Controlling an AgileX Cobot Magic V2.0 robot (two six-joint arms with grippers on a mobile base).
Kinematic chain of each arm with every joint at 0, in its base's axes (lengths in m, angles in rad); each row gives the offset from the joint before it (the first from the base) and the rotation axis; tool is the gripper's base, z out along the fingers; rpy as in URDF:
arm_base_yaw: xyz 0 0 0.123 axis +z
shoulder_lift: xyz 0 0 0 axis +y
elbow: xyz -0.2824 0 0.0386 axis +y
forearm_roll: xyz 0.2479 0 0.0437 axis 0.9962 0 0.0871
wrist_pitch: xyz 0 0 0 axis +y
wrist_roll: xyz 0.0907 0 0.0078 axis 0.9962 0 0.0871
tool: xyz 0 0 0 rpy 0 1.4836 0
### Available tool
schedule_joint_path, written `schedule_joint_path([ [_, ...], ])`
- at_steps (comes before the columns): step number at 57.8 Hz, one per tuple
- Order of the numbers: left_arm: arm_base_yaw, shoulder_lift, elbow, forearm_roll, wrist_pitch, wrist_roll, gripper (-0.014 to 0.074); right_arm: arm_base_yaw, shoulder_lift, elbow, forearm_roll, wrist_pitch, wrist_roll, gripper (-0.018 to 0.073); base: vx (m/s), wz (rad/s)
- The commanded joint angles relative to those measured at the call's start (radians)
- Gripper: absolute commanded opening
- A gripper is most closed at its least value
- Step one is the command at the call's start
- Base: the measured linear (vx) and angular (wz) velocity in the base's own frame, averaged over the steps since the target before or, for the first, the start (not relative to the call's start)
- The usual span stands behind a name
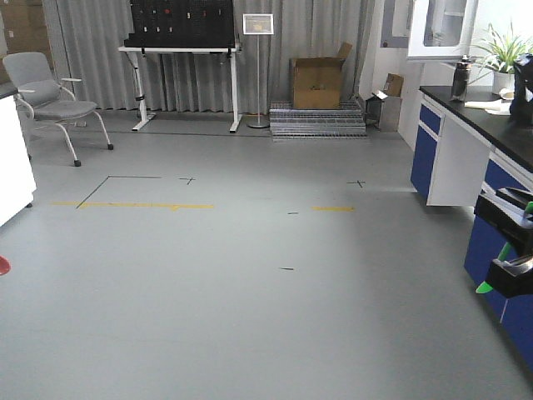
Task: Sort red and green spoons into left cabinet
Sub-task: 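Back away from the bench and turn toward the room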
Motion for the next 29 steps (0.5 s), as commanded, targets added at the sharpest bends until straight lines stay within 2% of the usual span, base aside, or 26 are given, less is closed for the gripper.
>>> schedule_joint_path([
  [1, -0.003, -0.003, -0.033, -0.02, -0.065, -0.001, -0.0006, -0.003, -0.018, -0.029, 0.028, -0.032, -0.003, -0.0009, 0.43, 0.05],
  [29, -0.003, -0.003, -0.033, -0.02, -0.065, -0.001, -0.0006, -0.003, -0.018, -0.029, 0.028, -0.032, -0.003, -0.0009, 0.47, -0.02],
])
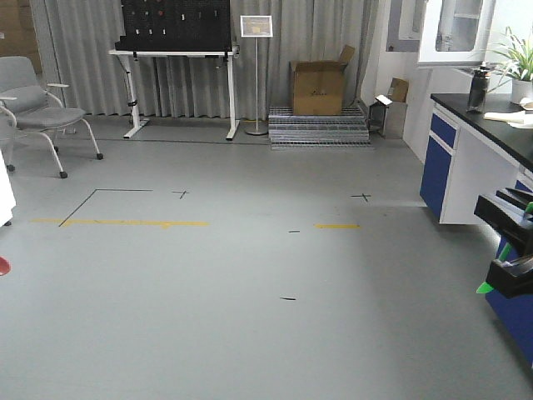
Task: Sort red and green spoons into left cabinet
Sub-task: 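Back away from the bench and turn toward the room, then drive across the floor toward the cardboard box area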
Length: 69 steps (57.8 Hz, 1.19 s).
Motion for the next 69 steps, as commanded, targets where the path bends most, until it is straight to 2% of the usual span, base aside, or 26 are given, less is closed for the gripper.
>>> schedule_joint_path([
  [1, -0.003, -0.003, -0.033, -0.02, -0.065, -0.001, -0.0006, -0.003, -0.018, -0.03, 0.028, -0.032, -0.003, -0.0009, 0.51, -0.02],
  [69, -0.003, -0.003, -0.033, -0.02, -0.065, -0.001, -0.0006, -0.003, -0.018, -0.03, 0.028, -0.035, -0.003, -0.0009, 0.56, 0.0],
])
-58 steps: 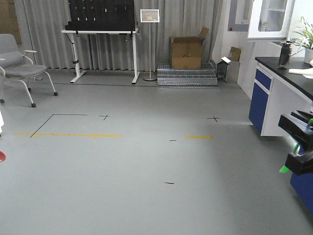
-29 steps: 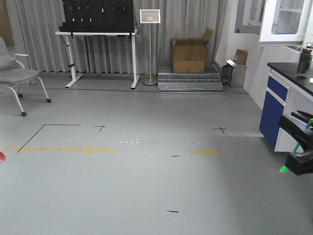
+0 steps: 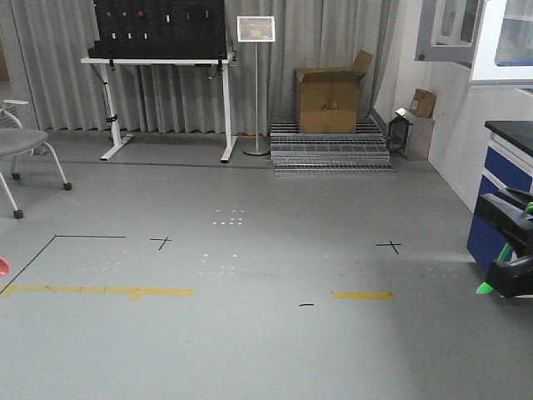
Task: Sort red and green spoons into left cabinet
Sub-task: 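Drive across the floor toward the cardboard box area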
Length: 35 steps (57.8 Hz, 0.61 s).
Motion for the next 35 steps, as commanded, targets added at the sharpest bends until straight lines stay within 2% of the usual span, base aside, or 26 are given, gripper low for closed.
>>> schedule_joint_path([
  [1, -0.003, -0.003, -0.033, -0.02, -0.065, -0.001, -0.0006, -0.003, -0.018, -0.03, 0.028, -0.035, -0.003, -0.0009, 0.6, -0.01],
  [35, -0.003, -0.003, -0.033, -0.02, -0.065, -0.001, -0.0006, -0.003, -0.018, -0.03, 0.028, -0.036, -0.003, -0.0009, 0.62, 0.0],
])
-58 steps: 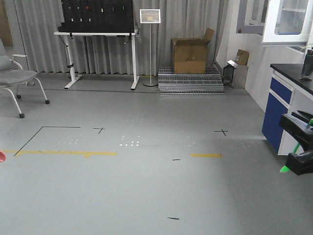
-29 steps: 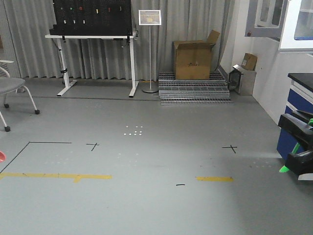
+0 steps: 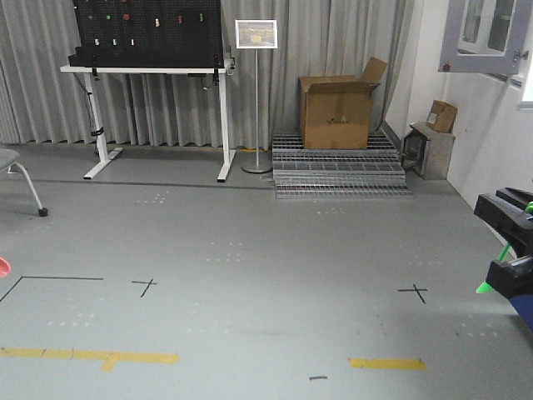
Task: Sort red and green spoons into left cabinet
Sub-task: 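Drive across the floor toward the cardboard box area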
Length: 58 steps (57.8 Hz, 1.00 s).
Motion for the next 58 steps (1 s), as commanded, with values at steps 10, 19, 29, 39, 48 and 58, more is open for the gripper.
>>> schedule_joint_path([
  [10, -0.003, -0.003, -0.033, -0.02, -0.065, -0.001, -0.0006, -0.003, -0.018, -0.03, 0.028, -0.029, -0.003, -0.0009, 0.62, 0.01],
  [19, -0.003, -0.003, -0.033, -0.02, -0.065, -0.001, -0.0006, -0.003, -0.018, -0.03, 0.028, -0.029, -0.003, -0.0009, 0.61, -0.01],
  [29, -0.003, -0.003, -0.033, -0.02, -0.065, -0.001, -0.0006, -0.003, -0.018, -0.03, 0.027, -0.026, -0.003, -0.0009, 0.61, -0.05],
  [39, -0.003, -0.003, -0.033, -0.02, -0.064, -0.001, -0.0006, -0.003, -0.018, -0.03, 0.027, -0.028, -0.003, -0.0009, 0.6, -0.09],
  [48, -0.003, -0.003, -0.033, -0.02, -0.066, -0.001, -0.0006, -0.003, -0.018, -0.03, 0.027, -0.028, -0.003, -0.0009, 0.59, -0.11],
  [58, -0.003, -0.003, -0.033, -0.02, -0.065, -0.001, -0.0006, -0.003, -0.018, -0.03, 0.028, -0.028, -0.004, -0.0009, 0.58, -0.06],
])
